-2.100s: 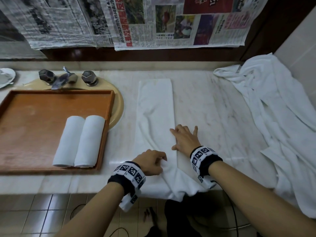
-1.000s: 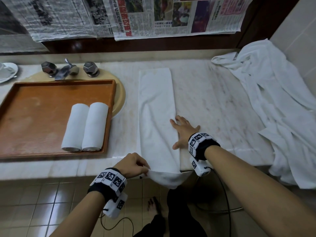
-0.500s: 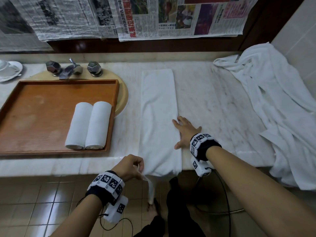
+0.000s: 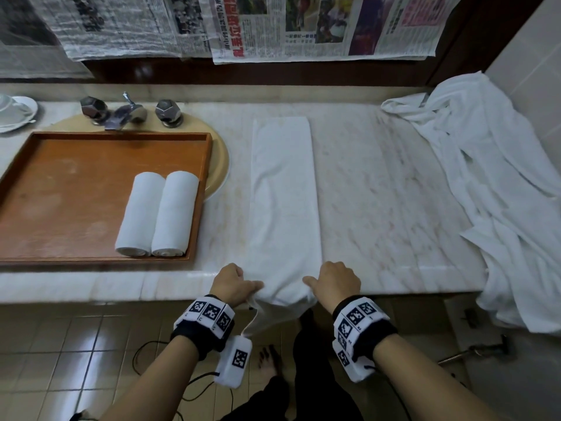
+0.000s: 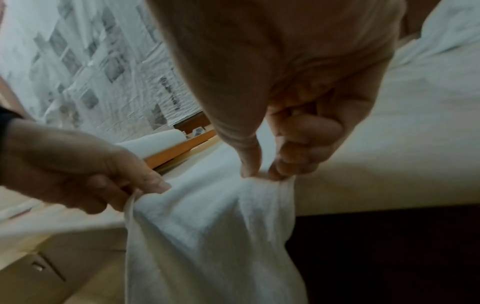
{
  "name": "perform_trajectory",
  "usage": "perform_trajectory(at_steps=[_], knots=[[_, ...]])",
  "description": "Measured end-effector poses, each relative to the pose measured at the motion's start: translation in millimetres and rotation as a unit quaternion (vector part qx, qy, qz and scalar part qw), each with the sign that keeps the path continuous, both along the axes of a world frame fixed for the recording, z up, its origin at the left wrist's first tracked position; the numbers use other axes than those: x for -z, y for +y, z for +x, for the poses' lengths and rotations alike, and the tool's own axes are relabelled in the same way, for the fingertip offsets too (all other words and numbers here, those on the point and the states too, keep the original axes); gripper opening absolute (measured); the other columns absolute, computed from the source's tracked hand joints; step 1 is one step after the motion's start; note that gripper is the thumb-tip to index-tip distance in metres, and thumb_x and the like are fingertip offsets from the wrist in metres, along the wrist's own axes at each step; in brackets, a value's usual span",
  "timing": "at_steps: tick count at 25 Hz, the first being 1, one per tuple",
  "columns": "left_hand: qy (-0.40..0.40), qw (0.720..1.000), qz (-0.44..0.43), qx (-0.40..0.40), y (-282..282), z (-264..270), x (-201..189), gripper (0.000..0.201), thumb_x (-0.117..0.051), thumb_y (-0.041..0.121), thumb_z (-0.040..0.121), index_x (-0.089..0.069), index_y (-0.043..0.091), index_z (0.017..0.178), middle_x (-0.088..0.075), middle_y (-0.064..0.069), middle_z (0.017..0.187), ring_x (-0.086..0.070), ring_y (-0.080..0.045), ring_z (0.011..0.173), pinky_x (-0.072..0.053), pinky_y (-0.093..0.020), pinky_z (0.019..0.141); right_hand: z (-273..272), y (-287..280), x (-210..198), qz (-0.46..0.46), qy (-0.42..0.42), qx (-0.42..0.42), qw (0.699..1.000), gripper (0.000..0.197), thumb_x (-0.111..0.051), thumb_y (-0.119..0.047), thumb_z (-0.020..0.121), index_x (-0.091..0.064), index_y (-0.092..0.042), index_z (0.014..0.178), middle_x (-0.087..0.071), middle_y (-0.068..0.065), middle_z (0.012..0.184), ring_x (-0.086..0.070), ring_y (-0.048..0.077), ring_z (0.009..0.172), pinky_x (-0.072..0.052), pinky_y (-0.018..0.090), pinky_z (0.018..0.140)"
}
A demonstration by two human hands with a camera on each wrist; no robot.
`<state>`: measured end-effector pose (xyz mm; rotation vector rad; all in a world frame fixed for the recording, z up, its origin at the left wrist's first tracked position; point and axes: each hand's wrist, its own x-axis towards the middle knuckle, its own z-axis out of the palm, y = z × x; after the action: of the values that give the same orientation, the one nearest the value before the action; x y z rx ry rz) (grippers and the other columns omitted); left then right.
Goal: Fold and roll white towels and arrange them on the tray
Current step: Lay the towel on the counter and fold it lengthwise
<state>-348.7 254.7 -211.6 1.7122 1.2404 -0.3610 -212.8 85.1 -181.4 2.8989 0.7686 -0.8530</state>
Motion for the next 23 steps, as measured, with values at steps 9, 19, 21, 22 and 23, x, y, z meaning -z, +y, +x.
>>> perform_trajectory(at_steps=[9,19,21,22,23], knots=[[0.007,0.999,0.016,-0.045,-9,11,-16,0.034,-0.082,0.023,0.075,-0.052,0.007,0.076,-0.058,-0.007,0.070,-0.059,-0.019,0.055,-0.037,-0.016,0.034,-9,-2,12,0.067,0.015,0.010,0.998,0.021,-0.042,-0.017,0.095,-0.059,-0.007,0.087,-0.062,0.014,0.100,-0.058,0.032,0.094,-0.037,0.031,0.069],[-0.025,0.993,-0.064,-0.098,-10,7,-19,0.041,-0.077,0.016,0.080,-0.048,0.012,0.052,-0.045,-0.003,0.052,-0.040,-0.016,0.042,-0.032,-0.021,0.041,-1,-41,15,0.198,0.006,0.088,0.976,0.043,-0.047,-0.049,0.095,-0.050,-0.016,0.068,-0.055,-0.001,0.065,-0.054,0.024,0.067,-0.042,0.035,0.061],[-0.020,0.993,-0.043,-0.104,-13,4,-18,0.038,-0.071,0.014,0.084,-0.051,0.012,0.051,-0.047,-0.003,0.052,-0.042,-0.017,0.045,-0.033,-0.020,0.044,-6,-33,16,0.155,0.000,0.085,0.984,0.042,-0.047,-0.053,0.094,-0.052,-0.017,0.073,-0.058,-0.001,0.074,-0.055,0.024,0.071,-0.040,0.033,0.062],[-0.021,0.994,-0.031,-0.105,-14,3,-16,0.037,-0.069,0.015,0.085,-0.053,0.012,0.052,-0.049,-0.003,0.052,-0.043,-0.018,0.047,-0.033,-0.021,0.046,-7,-28,15,0.147,-0.001,0.082,0.986,0.038,-0.049,-0.051,0.093,-0.054,-0.016,0.078,-0.060,0.000,0.080,-0.056,0.024,0.075,-0.042,0.032,0.064],[-0.021,0.994,-0.024,-0.106,-16,2,-17,0.034,-0.067,0.017,0.087,-0.056,0.012,0.056,-0.051,-0.003,0.054,-0.044,-0.018,0.048,-0.033,-0.020,0.045,-8,-25,15,0.139,-0.001,0.079,0.987,0.033,-0.051,-0.046,0.094,-0.056,-0.015,0.083,-0.062,0.002,0.086,-0.057,0.024,0.080,-0.043,0.032,0.066]])
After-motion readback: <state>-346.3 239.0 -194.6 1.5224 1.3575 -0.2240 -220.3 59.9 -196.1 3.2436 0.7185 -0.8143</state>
